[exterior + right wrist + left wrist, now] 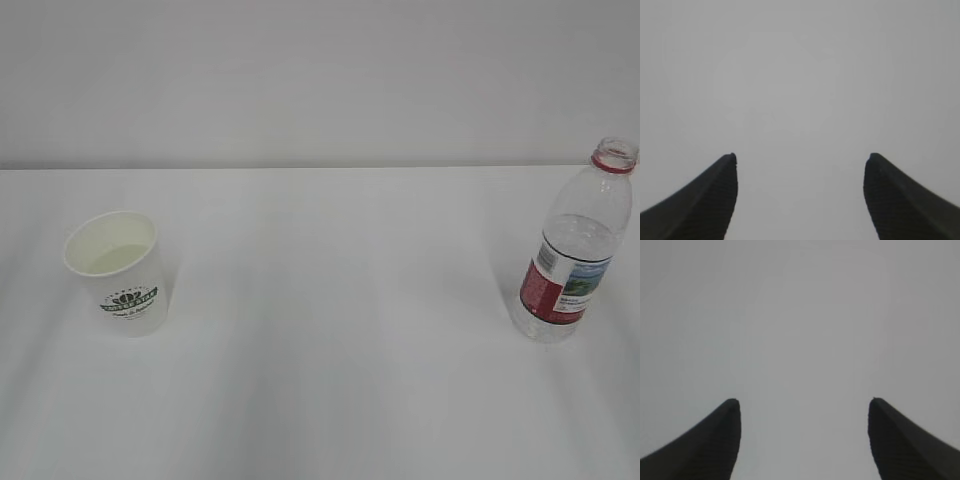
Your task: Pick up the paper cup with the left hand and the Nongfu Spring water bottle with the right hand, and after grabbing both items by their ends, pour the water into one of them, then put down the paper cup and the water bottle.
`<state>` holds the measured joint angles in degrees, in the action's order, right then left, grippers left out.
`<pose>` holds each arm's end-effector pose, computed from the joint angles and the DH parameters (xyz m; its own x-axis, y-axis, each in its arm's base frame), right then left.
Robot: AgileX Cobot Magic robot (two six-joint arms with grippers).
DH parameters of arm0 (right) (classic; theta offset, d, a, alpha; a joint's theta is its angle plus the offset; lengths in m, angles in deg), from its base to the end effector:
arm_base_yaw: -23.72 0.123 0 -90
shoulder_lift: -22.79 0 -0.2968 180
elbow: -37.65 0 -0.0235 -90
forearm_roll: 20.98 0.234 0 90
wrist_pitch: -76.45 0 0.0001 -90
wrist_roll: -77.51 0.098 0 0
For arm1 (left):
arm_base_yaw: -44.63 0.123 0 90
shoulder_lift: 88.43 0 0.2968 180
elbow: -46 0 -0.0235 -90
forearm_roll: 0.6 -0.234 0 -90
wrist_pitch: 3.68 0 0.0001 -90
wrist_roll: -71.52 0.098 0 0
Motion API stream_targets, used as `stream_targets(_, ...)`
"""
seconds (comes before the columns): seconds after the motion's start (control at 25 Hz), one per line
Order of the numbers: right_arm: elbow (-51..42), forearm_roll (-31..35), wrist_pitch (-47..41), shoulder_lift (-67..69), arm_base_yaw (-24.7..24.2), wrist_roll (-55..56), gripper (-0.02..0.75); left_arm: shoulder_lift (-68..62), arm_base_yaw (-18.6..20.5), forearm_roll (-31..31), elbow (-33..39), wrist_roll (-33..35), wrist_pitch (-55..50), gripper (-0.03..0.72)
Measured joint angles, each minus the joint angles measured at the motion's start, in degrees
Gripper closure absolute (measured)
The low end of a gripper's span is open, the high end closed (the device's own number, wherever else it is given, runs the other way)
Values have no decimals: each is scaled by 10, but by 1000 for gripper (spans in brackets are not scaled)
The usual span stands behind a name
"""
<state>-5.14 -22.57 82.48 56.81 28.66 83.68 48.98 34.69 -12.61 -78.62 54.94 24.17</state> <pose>0.0688 0.0062 0.3975 0.3198 0.1079 -0.9413 -0.1148 0.9906 0.0746 0.1053 -0.0281 0.3469 0.2977 -0.1565 -0.9417 0.2945 0.9534 -0.0654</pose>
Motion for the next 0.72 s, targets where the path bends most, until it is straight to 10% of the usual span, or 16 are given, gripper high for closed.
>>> stream_targets(0.72,17,-42,-220,-97,0,0,145,92,0,-16,-41,0,-279,139)
